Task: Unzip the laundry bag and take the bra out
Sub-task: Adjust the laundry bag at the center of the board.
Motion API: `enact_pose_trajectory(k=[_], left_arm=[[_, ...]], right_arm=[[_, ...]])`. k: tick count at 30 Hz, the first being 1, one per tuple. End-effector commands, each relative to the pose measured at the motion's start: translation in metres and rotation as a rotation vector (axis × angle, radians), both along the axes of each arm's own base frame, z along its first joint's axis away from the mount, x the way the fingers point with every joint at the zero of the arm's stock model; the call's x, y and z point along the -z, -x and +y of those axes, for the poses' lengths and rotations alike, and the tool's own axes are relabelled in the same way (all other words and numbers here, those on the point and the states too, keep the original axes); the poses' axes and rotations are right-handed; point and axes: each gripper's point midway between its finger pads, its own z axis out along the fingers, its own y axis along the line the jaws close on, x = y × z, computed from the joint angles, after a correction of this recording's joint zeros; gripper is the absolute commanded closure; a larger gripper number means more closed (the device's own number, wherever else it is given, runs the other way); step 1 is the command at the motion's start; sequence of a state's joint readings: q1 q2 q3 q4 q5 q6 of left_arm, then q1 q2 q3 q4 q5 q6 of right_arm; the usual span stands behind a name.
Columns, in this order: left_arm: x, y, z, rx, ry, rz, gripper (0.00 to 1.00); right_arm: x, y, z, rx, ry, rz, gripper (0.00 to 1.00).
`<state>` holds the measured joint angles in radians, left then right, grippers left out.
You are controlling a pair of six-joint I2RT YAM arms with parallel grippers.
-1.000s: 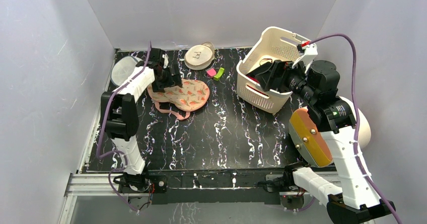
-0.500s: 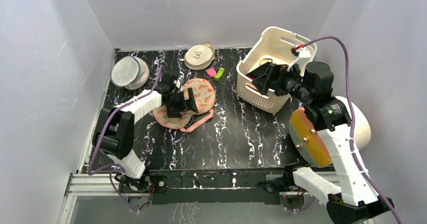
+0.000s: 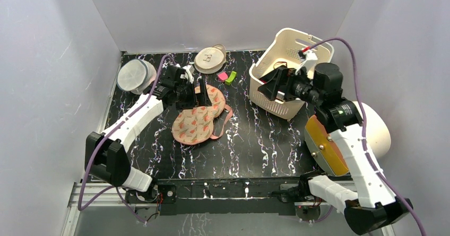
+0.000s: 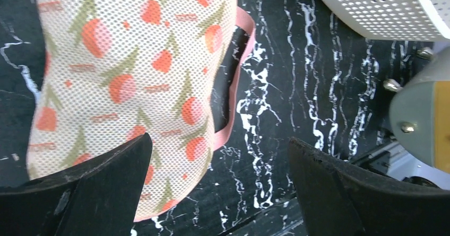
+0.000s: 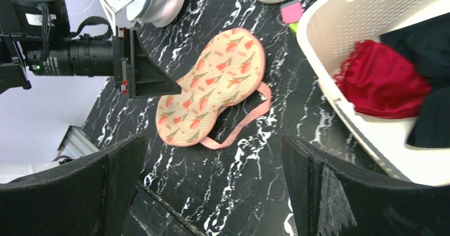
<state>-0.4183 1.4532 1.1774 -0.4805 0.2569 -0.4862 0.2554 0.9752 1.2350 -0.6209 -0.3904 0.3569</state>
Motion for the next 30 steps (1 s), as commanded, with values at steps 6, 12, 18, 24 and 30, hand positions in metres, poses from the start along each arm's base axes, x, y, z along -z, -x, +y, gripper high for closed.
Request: enact_pose_trajectory(k=[6, 12, 18, 24, 30], left_arm=[[0.038, 0.026, 0.014, -0.031, -0.028, 0.095, 0.02], [0.063, 0.069, -0.001, -0.032, 0.077, 0.166, 0.02], [0.066, 0.088, -0.036, -0.013, 0.181, 0.224, 0.02], [0.043, 0.074, -0.097, 0.079, 0.271, 0.197, 0.02], [0.004, 0.064, -0.093, 0.147, 0.171, 0.037, 0.02]], right_arm=[[0.038, 0.021, 0.110, -0.235, 0.009, 0.105, 0.02], [0.069, 0.040, 0.149, -0.276, 0.072, 0.155, 0.02], [0.055, 0.034, 0.102, -0.076, 0.081, 0.057, 0.02], [0.038, 0.039, 0.060, 0.065, 0.063, -0.015, 0.02], [0.048, 0.045, 0.051, 0.072, 0.108, 0.009, 0.02]])
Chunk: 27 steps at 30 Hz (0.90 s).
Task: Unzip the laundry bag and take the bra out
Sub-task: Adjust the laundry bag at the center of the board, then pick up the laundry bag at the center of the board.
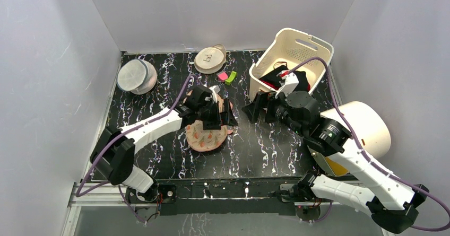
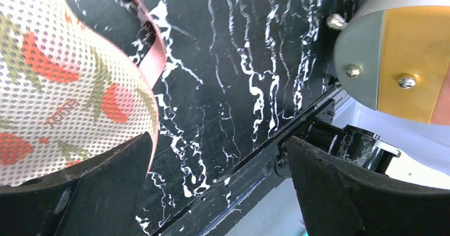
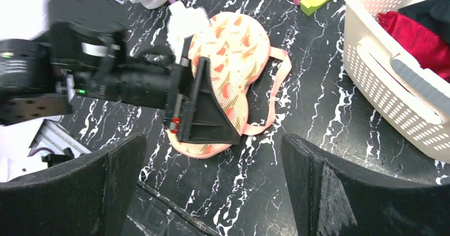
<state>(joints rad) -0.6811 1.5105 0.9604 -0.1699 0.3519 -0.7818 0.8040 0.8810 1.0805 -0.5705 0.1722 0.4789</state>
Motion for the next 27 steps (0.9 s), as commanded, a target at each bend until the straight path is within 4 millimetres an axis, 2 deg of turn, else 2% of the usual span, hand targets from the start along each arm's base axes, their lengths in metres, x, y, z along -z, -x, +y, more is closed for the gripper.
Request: enact_pose_trajectory(k=[1, 4, 9, 12, 17, 21, 27], left_arm=[[-0.049, -0.007, 0.015, 0.020, -0.047, -0.171, 0.02], [-0.051, -0.003, 0.055, -0.038, -0.189, -0.231, 0.02], [-0.030, 0.009, 0.130, -0.251, -0.409, -0.232, 0.02], [-0.021, 0.017, 0.151, -0.332, -0.433, -0.240, 0.02], [0.010, 0.024, 0.150, -0.326, -0.450, -0.159, 0.02], [0.030, 0.025, 0.142, -0.304, -0.452, -0.104, 0.02], [0.032, 0.031, 0.089, -0.185, -0.222, -0.025, 0.13]], right_arm=[[0.018, -0.006, -0.006, 0.044, 0.054, 0.030, 0.02], [0.030, -0.004, 0.002, 0.009, 0.061, 0.057, 0.02], [0.037, 0.003, 0.031, -0.148, 0.035, 0.052, 0.02], [0.041, 0.003, 0.038, -0.174, 0.040, 0.066, 0.02], [0.041, 0.003, 0.037, -0.174, 0.045, 0.072, 0.02], [0.041, 0.006, 0.029, -0.154, 0.048, 0.070, 0.02], [0.039, 0.012, 0.020, -0.138, 0.038, 0.070, 0.02]])
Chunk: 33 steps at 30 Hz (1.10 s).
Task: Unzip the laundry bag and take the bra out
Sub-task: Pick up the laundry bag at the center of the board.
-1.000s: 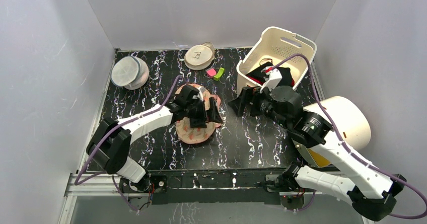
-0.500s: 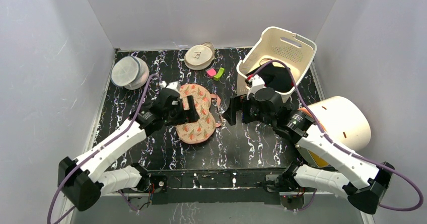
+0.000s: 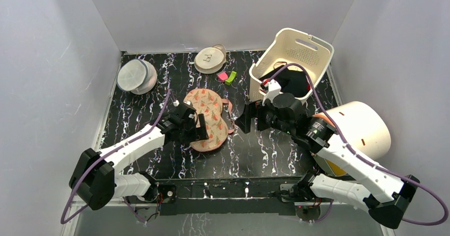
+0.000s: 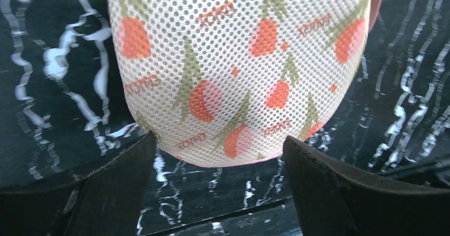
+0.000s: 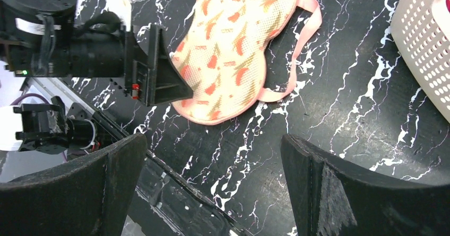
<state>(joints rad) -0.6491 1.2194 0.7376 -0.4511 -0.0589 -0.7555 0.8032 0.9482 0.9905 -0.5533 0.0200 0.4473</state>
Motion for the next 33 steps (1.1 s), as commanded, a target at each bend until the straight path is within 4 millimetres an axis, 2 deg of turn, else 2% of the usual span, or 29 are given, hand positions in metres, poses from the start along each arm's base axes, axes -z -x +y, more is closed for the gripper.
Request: enact_pose_trajectory(k=[1, 6, 9, 11, 13, 17, 21, 22, 26, 29, 33], left_arm=[[-0.009, 0.002, -0.046, 0.072, 0.225, 0.041, 0.15], [-0.034, -0.002, -0.097, 0.189, 0.412, 0.018, 0.17], [-0.050, -0.004, -0.118, 0.283, 0.433, -0.016, 0.07], [-0.059, -0.005, -0.124, 0.341, 0.421, -0.047, 0.02], [-0.064, -0.006, -0.120, 0.381, 0.381, -0.084, 0.02], [-0.072, -0.011, -0.089, 0.469, 0.221, -0.226, 0.02], [-0.086, -0.021, -0.053, 0.609, 0.037, -0.490, 0.02], [-0.096, -0.019, -0.048, 0.676, 0.021, -0.596, 0.02], [-0.106, 0.001, -0.049, 1.017, -0.029, -0.898, 0.02], [-0.087, 0.007, -0.047, 1.242, -0.140, -0.972, 0.06], [-0.056, -0.001, -0.038, 1.381, -0.285, -0.942, 0.18]], right_arm=[[-0.017, 0.000, -0.005, 0.021, -0.048, -0.049, 0.02], [-0.015, -0.001, -0.006, 0.030, -0.043, -0.048, 0.02], [-0.015, -0.003, -0.005, 0.034, -0.037, -0.046, 0.02], [-0.016, -0.003, -0.006, 0.035, -0.031, -0.048, 0.02], [-0.018, -0.004, -0.008, 0.043, -0.025, -0.052, 0.02], [-0.022, -0.003, -0.015, 0.061, -0.021, -0.065, 0.02], [-0.032, -0.002, -0.025, 0.092, -0.029, -0.097, 0.02], [-0.036, -0.001, -0.028, 0.100, -0.035, -0.108, 0.02], [-0.050, 0.000, -0.038, 0.133, -0.067, -0.159, 0.02], [-0.057, 0.001, -0.043, 0.145, -0.087, -0.181, 0.02], [-0.058, 0.006, -0.048, 0.149, -0.087, -0.176, 0.02]])
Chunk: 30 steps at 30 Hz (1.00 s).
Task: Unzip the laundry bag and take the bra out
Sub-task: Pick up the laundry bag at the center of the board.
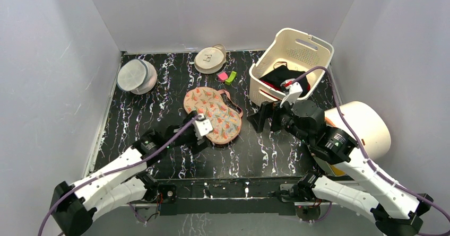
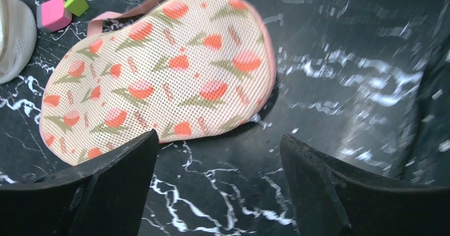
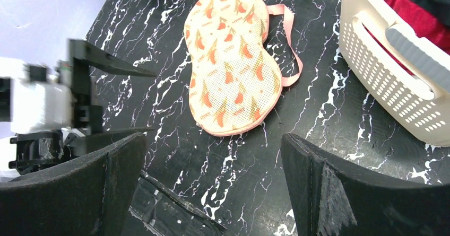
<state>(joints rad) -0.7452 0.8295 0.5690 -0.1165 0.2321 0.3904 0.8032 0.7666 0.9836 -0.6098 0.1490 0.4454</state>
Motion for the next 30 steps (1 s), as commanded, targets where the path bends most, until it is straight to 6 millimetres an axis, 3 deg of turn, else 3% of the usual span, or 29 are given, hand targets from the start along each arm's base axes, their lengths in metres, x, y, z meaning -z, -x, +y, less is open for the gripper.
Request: enact_pose_trajectory(k=[1, 7, 12, 16, 20, 22, 24, 27, 30], left_arm=[[0.032, -0.008, 0.002, 0.217, -0.218, -0.198, 0.22], [0.057, -0.016, -0.007, 0.309, -0.286, -0.244, 0.36], [0.077, -0.017, -0.017, 0.387, -0.328, -0.238, 0.45], [0.088, -0.026, -0.023, 0.389, -0.336, -0.260, 0.44], [0.089, -0.040, -0.031, 0.351, -0.321, -0.303, 0.45], [0.092, -0.043, -0.033, 0.337, -0.314, -0.293, 0.52], [0.095, -0.045, -0.033, 0.325, -0.319, -0.279, 0.67], [0.083, -0.050, -0.033, 0.282, -0.293, -0.324, 0.70], [0.073, -0.043, -0.038, 0.303, -0.238, -0.325, 0.75]], right_arm=[[-0.021, -0.001, -0.008, 0.032, -0.035, -0.054, 0.02], [-0.006, 0.004, -0.014, 0.051, -0.032, -0.015, 0.02], [0.003, 0.008, -0.008, 0.031, -0.054, 0.019, 0.02], [0.008, 0.010, -0.002, 0.011, -0.076, 0.039, 0.02], [0.015, 0.011, 0.004, -0.007, -0.093, 0.059, 0.02], [0.022, 0.011, 0.008, -0.013, -0.096, 0.081, 0.02], [0.030, 0.012, 0.013, -0.026, -0.095, 0.111, 0.02], [0.046, 0.013, 0.024, -0.054, -0.092, 0.163, 0.02], [0.065, 0.012, 0.039, -0.092, -0.083, 0.221, 0.02]])
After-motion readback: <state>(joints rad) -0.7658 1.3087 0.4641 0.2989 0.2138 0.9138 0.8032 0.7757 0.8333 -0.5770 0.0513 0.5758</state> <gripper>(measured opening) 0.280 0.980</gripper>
